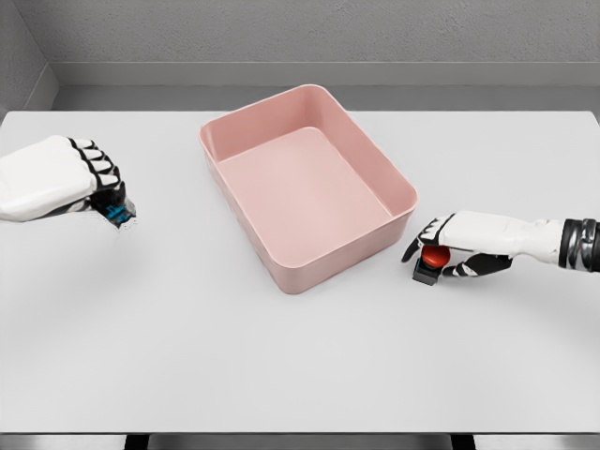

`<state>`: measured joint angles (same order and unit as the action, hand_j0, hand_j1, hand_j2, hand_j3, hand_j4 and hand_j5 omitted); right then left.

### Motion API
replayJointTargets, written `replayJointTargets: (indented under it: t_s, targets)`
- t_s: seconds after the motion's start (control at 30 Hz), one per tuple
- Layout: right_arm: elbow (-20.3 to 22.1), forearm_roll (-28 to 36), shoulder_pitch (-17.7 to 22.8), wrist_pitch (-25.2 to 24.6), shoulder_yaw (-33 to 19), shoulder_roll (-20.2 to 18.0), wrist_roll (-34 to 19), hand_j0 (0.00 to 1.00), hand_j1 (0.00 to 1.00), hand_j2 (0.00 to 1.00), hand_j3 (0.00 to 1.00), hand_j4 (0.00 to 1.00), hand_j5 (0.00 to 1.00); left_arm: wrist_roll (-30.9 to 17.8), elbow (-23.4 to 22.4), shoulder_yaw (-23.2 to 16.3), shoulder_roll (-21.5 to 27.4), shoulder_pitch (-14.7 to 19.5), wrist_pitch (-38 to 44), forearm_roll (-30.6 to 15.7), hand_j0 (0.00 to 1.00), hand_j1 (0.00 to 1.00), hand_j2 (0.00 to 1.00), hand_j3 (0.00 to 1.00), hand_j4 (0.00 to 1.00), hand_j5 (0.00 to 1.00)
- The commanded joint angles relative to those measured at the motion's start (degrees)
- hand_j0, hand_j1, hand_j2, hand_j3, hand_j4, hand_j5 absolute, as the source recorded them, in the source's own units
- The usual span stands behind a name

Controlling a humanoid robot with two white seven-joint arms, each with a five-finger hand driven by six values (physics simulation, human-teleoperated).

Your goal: Put the industrial switch in the basket with both arms

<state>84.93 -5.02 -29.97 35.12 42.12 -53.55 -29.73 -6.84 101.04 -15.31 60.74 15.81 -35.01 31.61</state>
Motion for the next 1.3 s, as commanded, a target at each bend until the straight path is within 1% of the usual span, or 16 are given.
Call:
replayJointTargets:
  t_s: [0.0,0.03,0.17,0.2,0.3,0.4,0.5,0.7,0.77,0.87,0.97,1.0,1.07,1.17,1.2,1.27]
  targets:
    - [0.1,0.4,0.0,-0.1,0.0,-0.1,0.0,0.64,0.64,0.64,0.64,0.64,0.64,0.0,0.0,-1.8,-1.1,0.3,0.0,-0.6,0.36,0.36,0.36,0.36,0.36,0.36]
    - [0.1,0.4,0.0,-0.1,0.0,-0.1,0.0,0.62,0.62,0.62,0.62,0.62,0.62,0.0,0.0,-2.9,-1.6,1.1,0.0,-0.6,0.36,0.36,0.36,0.36,0.36,0.36]
    - [0.1,0.4,-0.6,-0.1,0.0,-0.1,0.0,0.59,0.59,0.59,0.59,0.59,0.59,0.0,0.0,-3.0,-3.2,2.2,0.0,-0.5,0.36,0.36,0.36,0.36,0.36,0.36]
    - [0.1,0.4,-0.6,-0.1,0.0,-0.1,0.0,0.59,0.59,0.59,0.59,0.59,0.59,-0.1,0.0,-3.1,-3.6,2.9,0.0,-0.5,0.36,0.36,0.36,0.36,0.36,0.36]
    - [0.1,0.4,-0.6,-0.1,0.2,0.5,0.0,0.57,0.57,0.57,0.57,0.57,0.57,-0.2,0.0,-5.9,-5.1,5.8,0.0,-0.5,0.36,0.36,0.36,0.36,0.36,0.36]
    - [0.0,0.4,-0.6,-0.1,0.5,0.8,-0.7,0.56,0.56,0.56,0.56,0.56,0.56,-0.3,0.0,-6.0,-6.2,6.1,0.0,-0.3,0.36,0.36,0.36,0.36,0.36,0.36]
    - [-0.2,0.4,-0.8,-0.1,0.5,0.8,-0.7,0.56,0.56,0.56,0.56,0.56,0.56,-0.3,0.0,-6.3,-6.8,7.3,0.0,-0.3,0.36,0.36,0.36,0.36,0.36,0.36]
    - [-2.9,0.4,-2.0,-0.1,0.4,0.8,-0.7,0.56,0.56,0.56,0.56,0.56,0.56,-0.6,0.0,-6.8,-9.1,8.7,0.0,0.0,0.36,0.36,0.36,0.36,0.36,0.36]
    - [-3.5,0.4,-2.5,-0.1,0.3,0.6,-0.7,0.56,0.56,0.56,0.56,0.56,0.56,-0.7,-0.2,-10.3,-9.3,11.8,0.0,0.0,0.36,0.36,0.36,0.36,0.36,0.36]
    - [-4.0,0.4,-3.1,-0.1,0.2,0.5,-0.7,0.56,0.56,0.56,0.56,0.56,0.56,-0.7,-0.2,-10.4,-11.0,12.1,0.0,0.0,0.36,0.36,0.36,0.36,0.36,0.36]
    - [-4.2,0.4,-3.5,-0.1,0.2,0.2,-0.7,0.56,0.56,0.56,0.56,0.56,0.56,-0.8,-0.1,-10.4,-12.2,13.2,0.0,0.2,0.36,0.36,0.36,0.36,0.36,0.36]
    - [-4.2,0.4,-3.7,-0.1,0.2,0.2,-0.7,0.56,0.56,0.56,0.56,0.56,0.56,-0.9,-0.2,-11.4,-13.7,13.7,0.0,0.7,0.36,0.36,0.36,0.36,0.36,0.36]
    - [-4.2,0.4,-4.2,-0.1,0.2,0.1,-0.7,0.56,0.56,0.56,0.56,0.56,0.56,-0.9,-0.5,-12.7,-14.5,14.9,0.0,1.5,0.36,0.36,0.36,0.36,0.36,0.36]
    - [-4.2,0.4,-5.1,-0.1,0.2,0.0,-0.7,0.56,0.56,0.56,0.56,0.56,0.56,-1.6,-0.8,-12.8,-16.2,15.1,0.0,2.1,0.36,0.36,0.36,0.36,0.36,0.36]
    - [-4.2,0.4,-5.5,-0.1,0.2,-0.1,-0.7,0.56,0.56,0.56,0.56,0.56,0.56,-1.6,-0.8,-12.8,-16.9,15.5,0.0,3.4,0.36,0.36,0.36,0.36,0.36,0.36]
    - [-4.1,0.5,-5.9,-0.1,0.2,-0.3,-0.7,0.56,0.56,0.56,0.56,0.56,0.56,-1.8,-1.5,-12.8,-18.3,15.7,0.0,4.3,0.36,0.36,0.36,0.36,0.36,0.36]
